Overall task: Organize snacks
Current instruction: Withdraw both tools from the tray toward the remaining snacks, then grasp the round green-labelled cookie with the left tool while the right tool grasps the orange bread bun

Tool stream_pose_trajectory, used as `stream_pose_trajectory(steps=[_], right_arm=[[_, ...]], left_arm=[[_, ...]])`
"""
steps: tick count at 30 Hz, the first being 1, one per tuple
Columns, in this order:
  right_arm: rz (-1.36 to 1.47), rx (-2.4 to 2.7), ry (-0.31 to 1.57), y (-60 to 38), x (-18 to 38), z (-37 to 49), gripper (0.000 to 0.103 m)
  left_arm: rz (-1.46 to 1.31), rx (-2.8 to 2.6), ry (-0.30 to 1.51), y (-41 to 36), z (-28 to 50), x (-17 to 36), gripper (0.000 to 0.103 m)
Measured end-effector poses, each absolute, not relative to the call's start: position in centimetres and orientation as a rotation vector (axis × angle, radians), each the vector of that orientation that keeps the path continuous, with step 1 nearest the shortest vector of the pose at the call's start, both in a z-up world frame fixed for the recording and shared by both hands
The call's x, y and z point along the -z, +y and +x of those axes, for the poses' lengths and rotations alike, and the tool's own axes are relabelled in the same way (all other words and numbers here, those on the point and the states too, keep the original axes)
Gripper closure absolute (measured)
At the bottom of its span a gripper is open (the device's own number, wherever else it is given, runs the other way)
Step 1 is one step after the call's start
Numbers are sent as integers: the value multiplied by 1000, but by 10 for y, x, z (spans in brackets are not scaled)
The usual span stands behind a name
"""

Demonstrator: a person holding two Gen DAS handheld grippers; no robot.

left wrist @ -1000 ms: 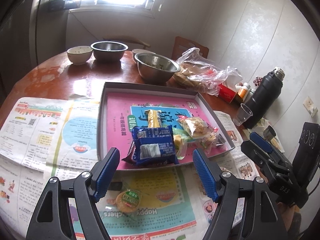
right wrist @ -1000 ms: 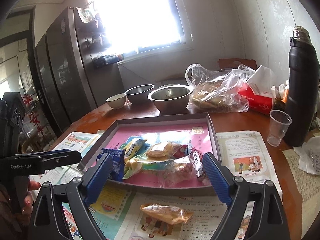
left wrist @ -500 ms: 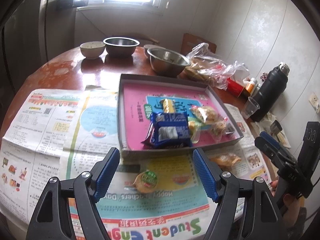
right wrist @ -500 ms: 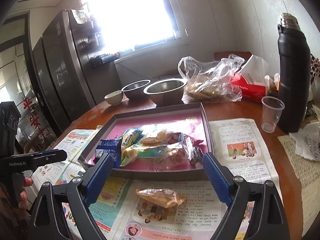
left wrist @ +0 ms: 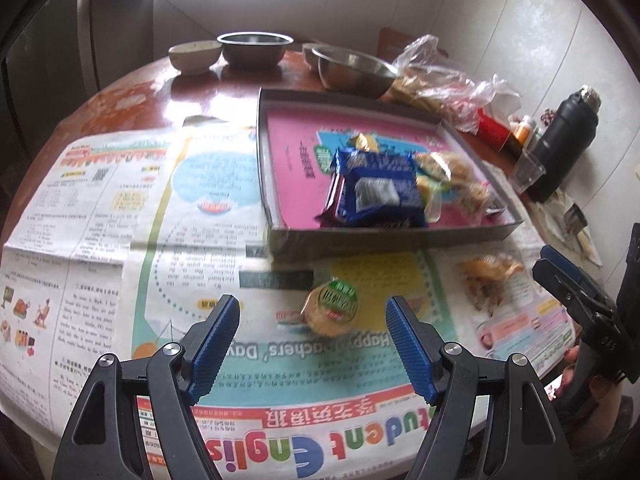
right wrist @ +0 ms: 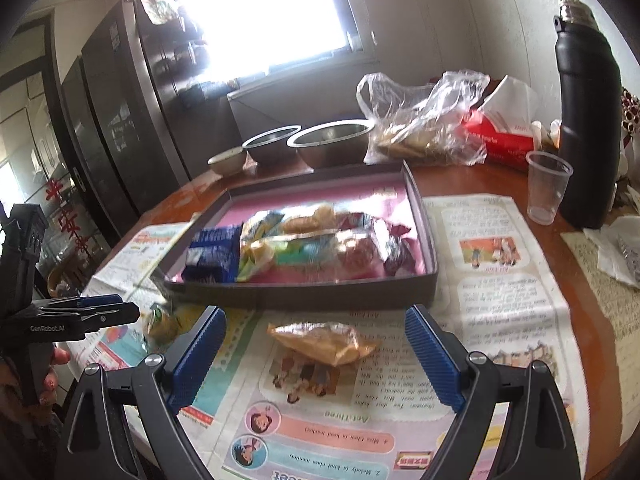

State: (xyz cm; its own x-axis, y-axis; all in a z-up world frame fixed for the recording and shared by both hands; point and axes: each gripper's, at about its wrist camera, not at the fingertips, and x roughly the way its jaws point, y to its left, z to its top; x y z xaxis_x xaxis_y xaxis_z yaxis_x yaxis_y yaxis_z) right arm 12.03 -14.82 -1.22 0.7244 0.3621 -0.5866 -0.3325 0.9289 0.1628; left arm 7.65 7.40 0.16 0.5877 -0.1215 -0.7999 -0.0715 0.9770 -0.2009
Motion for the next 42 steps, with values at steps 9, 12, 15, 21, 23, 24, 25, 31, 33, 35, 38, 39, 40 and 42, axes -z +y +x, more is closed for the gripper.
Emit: stream_pose_trajectory(steps=[9,12,15,21,23,24,25,31,33,35,38,39,40,42], right_arm=[[34,-371,710,-133,38,126,12],[26,-356,719,-127,44,127,12],[20,-334,721,-123,48,130,12],[17,-295,730,-119,52,136,12],[22,-281,739,-119,54,139,12],[24,-278,742,-119,55,141,12],[26,-275,750,-119,56,142,12],[27,-256,768,-118,57,148,21],[38,-245,768,-120,56,151,25],[47,-250,771,-122,56,153,26],[29,-258,768,-120,55,152,28],[24,-261,767,-120,55,152,29],[16,-266,765,-119,55,151,30],[-3,-273,762,-117,56,150,31]], left_arm=[[-191,50,974,65,78,12,26],[-187,53,977,62,78,14,26],[-186,58,971,61,79,16,26],[-168,56,960,57,84,19,26],[-162,53,965,57,86,21,26],[-159,52,965,56,87,22,26],[-157,51,963,56,88,23,26],[-151,57,959,57,93,26,26],[-149,58,962,57,94,29,26],[-143,57,959,56,94,29,26],[-139,52,956,57,95,29,26],[-139,50,954,57,94,30,26],[-139,47,952,58,95,30,26],[-138,44,949,58,94,30,26]])
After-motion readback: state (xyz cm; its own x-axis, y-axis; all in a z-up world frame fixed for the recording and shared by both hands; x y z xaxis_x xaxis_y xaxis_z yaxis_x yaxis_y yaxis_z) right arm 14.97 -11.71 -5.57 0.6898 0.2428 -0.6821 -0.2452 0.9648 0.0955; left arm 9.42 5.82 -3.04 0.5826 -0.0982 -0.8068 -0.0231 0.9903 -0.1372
